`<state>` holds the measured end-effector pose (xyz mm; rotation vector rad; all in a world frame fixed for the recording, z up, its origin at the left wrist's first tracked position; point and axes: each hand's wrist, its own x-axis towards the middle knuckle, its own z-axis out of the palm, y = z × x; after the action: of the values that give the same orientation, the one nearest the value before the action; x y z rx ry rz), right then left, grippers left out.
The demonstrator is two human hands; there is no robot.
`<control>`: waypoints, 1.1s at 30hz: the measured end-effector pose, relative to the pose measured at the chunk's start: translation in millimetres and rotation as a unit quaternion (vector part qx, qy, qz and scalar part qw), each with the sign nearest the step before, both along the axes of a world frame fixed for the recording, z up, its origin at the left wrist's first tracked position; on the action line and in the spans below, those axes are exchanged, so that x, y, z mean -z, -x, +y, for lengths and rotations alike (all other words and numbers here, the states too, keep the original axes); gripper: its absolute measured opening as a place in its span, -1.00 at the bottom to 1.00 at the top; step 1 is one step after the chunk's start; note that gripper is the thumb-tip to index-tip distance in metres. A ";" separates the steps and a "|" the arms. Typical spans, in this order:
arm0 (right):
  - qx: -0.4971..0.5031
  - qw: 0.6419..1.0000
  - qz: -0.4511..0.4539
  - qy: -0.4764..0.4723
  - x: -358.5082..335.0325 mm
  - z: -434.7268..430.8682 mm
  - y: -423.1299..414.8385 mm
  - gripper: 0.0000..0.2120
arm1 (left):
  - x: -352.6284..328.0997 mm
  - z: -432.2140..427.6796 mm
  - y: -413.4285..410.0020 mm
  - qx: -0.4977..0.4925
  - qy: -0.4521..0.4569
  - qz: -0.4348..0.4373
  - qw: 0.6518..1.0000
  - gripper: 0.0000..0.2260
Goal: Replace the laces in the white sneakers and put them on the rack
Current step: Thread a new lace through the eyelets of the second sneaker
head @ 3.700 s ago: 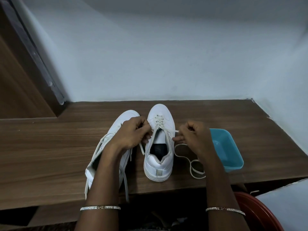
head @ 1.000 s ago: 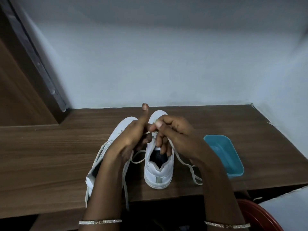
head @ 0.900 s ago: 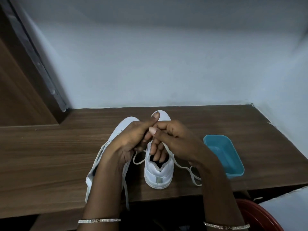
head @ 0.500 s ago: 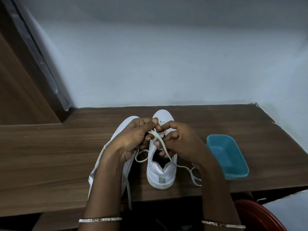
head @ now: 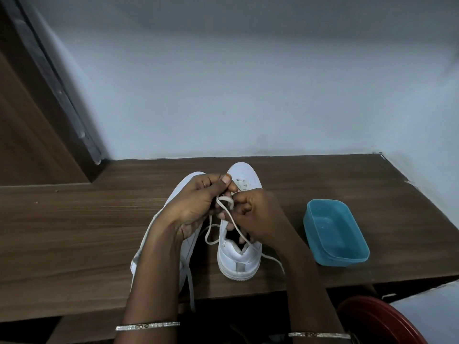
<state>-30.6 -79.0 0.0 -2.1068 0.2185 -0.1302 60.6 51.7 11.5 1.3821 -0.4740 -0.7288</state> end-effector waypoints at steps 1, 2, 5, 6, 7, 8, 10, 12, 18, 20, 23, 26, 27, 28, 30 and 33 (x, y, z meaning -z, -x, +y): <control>0.007 1.000 -0.009 -0.010 -0.1 -0.6 1.0 -0.84 | 1.3 0.7 -2.0 -0.006 0.003 -0.008 1.000 -0.75; 0.013 0.999 -0.016 -0.033 -1.1 -2.7 2.5 -0.86 | 3.2 1.4 -4.5 -0.017 -0.001 -0.025 1.000 -0.75; 0.011 0.991 -0.051 -0.119 -7.3 -16.6 11.3 -0.97 | 12.1 5.2 -13.7 -0.049 -0.026 -0.055 0.997 -0.78; 0.006 0.990 -0.068 -0.127 -8.8 -23.1 14.7 -0.96 | 15.3 6.5 -15.3 -0.053 -0.026 -0.041 0.997 -0.79; 0.003 0.988 -0.085 -0.127 -10.3 -29.0 17.8 -0.95 | 18.3 7.3 -16.4 -0.054 -0.024 -0.022 0.998 -0.79; 0.002 0.987 -0.103 -0.127 -11.0 -34.3 20.2 -0.93 | 20.6 7.1 -16.6 -0.054 -0.021 -0.005 0.998 -0.78; 0.007 0.980 -0.132 -0.146 -11.4 -39.7 22.6 -0.91 | 22.1 4.8 -14.1 -0.042 -0.027 0.003 0.999 -0.75; 0.011 0.969 -0.155 -0.190 -10.5 -38.1 22.3 -0.90 | 21.6 -0.5 -8.9 -0.022 -0.041 -0.010 0.999 -0.72; 0.048 0.920 -0.198 -0.336 -2.1 -28.1 11.0 -0.72 | 10.8 -11.2 5.1 0.054 -0.131 -0.063 0.988 -0.70; 0.068 0.904 -0.200 -0.371 -1.6 -28.2 7.8 -0.69 | 8.6 -10.3 5.0 0.058 -0.147 -0.119 0.980 -0.78; 0.084 0.873 -0.191 -0.441 -1.7 -31.6 4.4 -0.56 | 11.4 -9.7 4.2 0.026 -0.154 -0.260 0.953 -0.81; 0.086 0.845 -0.173 -0.500 2.2 -38.6 2.8 -0.43 | 21.1 -11.7 -1.7 -0.024 -0.155 -0.348 0.924 -0.73; 0.091 0.836 -0.174 -0.512 4.3 -41.4 1.8 -0.43 | 22.9 -12.0 -3.3 -0.029 -0.158 -0.367 0.916 -0.73; 0.101 0.830 -0.178 -0.519 6.7 -43.9 0.3 -0.47 | 24.1 -12.0 -4.1 -0.031 -0.163 -0.383 0.909 -0.77; 0.136 0.818 -0.185 -0.528 11.1 -47.2 -3.8 -0.62 | 24.7 -11.2 -3.9 -0.030 -0.173 -0.403 0.898 -0.83; 0.183 0.794 -0.197 -0.546 14.3 -48.5 -10.0 -0.75 | 23.1 -9.9 -2.3 -0.026 -0.169 -0.374 0.912 -0.83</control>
<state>-20.7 -127.5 -14.3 -0.8256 0.3416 -0.5315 62.9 41.7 -11.6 1.9901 -0.9349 -0.2085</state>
